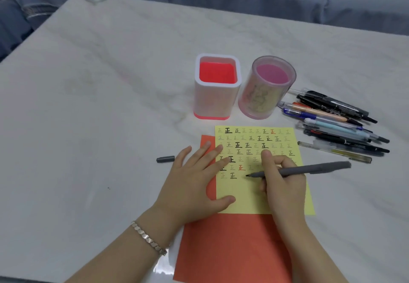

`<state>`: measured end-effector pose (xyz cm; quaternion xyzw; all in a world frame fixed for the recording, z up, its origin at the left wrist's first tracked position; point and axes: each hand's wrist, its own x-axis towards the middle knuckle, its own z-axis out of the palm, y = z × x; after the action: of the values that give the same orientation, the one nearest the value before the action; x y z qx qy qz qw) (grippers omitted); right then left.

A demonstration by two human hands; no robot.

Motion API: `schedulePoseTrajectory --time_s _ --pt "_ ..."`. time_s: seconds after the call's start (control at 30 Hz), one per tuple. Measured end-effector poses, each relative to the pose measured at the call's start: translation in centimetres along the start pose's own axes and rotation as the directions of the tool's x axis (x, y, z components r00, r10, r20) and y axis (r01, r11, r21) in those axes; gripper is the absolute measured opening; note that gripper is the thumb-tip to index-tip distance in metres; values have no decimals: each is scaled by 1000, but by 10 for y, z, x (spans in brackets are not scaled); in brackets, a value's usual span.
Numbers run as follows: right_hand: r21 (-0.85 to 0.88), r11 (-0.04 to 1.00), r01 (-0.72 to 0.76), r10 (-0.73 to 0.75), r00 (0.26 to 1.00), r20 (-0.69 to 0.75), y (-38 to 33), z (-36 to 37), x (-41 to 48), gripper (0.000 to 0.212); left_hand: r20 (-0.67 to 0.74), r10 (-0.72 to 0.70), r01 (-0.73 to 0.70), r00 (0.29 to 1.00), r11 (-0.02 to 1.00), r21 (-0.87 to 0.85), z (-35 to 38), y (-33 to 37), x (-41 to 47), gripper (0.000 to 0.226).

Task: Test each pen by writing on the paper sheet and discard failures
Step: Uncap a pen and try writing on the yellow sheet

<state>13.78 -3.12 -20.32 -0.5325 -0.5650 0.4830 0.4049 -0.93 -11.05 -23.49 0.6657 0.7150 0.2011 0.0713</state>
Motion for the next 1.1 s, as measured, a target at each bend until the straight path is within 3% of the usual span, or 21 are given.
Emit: schedulePoseTrajectory --time_s 0.2,0.37,0.43,0.53,0.67,0.73,0.83,0.9,1.0,1.1 --pt "-44 999 -9 13 996 85 -10 -25 2 42 -60 -18 12 998 995 -96 -11 1 -3 52" --pt "-32 999 -22 26 990 137 -14 -39 3 35 -247 -208 231 946 971 66 -36 -14 -3 42" --pt "-15 999 -29 31 989 145 -16 -43 2 35 -229 -266 300 937 945 131 -42 -22 -8 36" --pt "6 1000 -31 29 987 158 -19 -44 1 34 -191 -321 345 928 932 109 -44 -31 -17 3" --pt "31 999 -29 24 985 169 -23 -44 -2 34 -135 -387 385 912 922 -43 -48 -21 -19 9" --pt "101 993 -54 36 985 171 -29 -43 -4 35 -111 -500 443 859 835 -327 -56 2 -14 10" --pt "258 959 -114 73 984 166 -41 -43 -7 42 106 -578 417 809 437 -797 -69 42 2 13" --pt "315 942 -117 68 984 163 -49 -45 -9 45 207 -539 380 816 232 -896 -77 63 7 13" --pt "376 919 -121 69 987 149 -60 -47 -12 47 247 -468 348 848 141 -927 -85 83 10 20" --pt "416 902 -119 66 988 139 -67 -49 -14 46 245 -420 328 874 138 -934 -88 93 11 20"
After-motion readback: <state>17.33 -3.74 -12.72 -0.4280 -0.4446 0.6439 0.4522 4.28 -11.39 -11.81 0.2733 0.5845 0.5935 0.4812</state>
